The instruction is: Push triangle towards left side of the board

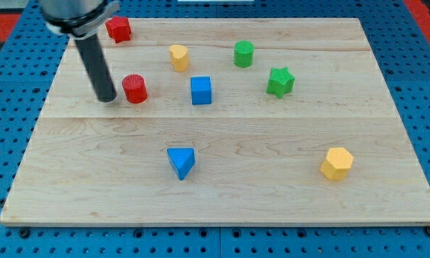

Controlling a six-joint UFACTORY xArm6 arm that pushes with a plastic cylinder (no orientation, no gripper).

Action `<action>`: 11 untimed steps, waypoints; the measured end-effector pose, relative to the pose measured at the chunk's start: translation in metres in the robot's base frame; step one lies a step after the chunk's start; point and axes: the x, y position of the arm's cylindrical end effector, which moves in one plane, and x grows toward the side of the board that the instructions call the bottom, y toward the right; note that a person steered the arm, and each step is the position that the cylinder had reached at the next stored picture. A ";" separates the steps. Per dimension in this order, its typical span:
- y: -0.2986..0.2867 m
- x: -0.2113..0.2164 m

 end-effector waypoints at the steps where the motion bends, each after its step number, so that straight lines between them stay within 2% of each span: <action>1: 0.047 0.063; 2: 0.043 0.139; 3: 0.085 0.176; 5: 0.152 0.106; 6: 0.160 0.087; 7: 0.221 0.102; 8: 0.255 0.083; 9: 0.187 0.081; 10: 0.139 0.097; 11: 0.146 0.080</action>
